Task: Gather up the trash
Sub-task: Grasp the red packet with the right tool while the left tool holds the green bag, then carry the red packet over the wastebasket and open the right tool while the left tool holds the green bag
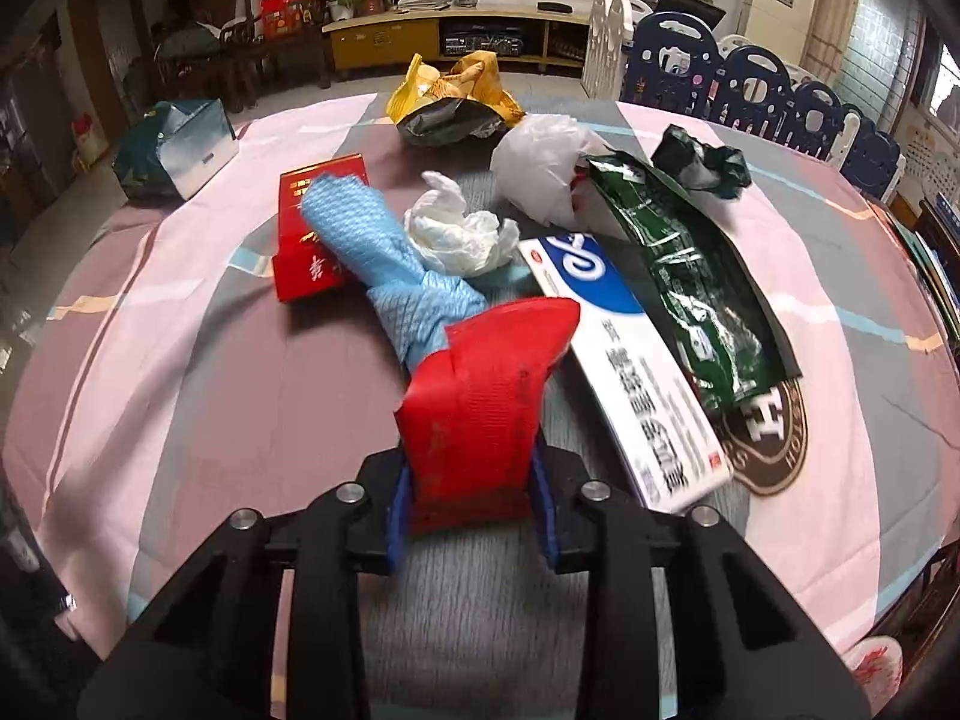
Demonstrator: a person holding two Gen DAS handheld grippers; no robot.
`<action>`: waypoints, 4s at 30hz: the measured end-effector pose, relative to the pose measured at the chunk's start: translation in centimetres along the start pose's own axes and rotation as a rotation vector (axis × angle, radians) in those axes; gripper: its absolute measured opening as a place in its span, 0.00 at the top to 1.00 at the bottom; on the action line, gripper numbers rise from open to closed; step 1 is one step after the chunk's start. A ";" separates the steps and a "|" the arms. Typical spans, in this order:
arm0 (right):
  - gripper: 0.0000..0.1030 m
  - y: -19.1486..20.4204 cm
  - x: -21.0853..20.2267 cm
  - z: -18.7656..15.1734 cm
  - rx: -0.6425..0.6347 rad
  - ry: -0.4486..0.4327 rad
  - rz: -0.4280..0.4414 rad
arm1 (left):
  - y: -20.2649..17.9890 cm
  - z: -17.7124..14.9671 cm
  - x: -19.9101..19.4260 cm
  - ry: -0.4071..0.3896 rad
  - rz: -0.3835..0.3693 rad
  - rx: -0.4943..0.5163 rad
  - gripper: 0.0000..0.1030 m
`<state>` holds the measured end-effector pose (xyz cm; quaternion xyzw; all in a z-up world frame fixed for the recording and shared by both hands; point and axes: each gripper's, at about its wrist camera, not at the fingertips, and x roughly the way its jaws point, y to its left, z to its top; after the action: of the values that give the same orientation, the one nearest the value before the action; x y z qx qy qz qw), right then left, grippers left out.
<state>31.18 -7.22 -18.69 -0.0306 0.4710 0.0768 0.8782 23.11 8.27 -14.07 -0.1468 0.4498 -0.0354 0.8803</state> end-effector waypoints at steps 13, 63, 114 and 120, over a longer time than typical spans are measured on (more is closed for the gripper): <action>0.69 -5.5 -9.3 -4.8 0.227 -0.101 0.144 | -3.0 -1.5 -4.1 -0.091 0.065 0.118 0.75; 0.69 -2.4 -13.5 -7.6 0.139 -0.117 0.098 | -2.3 -3.6 -7.9 -0.166 0.100 0.144 0.75; 0.69 -14.4 -14.6 -19.1 0.317 0.107 -0.060 | -7.9 -6.0 -8.3 -0.130 -0.022 0.248 0.75; 0.45 -14.9 -14.0 -20.3 0.363 0.150 -0.014 | -11.7 -7.9 -7.8 -0.081 -0.080 0.354 0.75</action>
<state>9.27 -25.92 -18.60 0.1195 0.5411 -0.0180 0.8322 12.98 -3.12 -8.91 -0.0087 0.3946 -0.1432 0.9076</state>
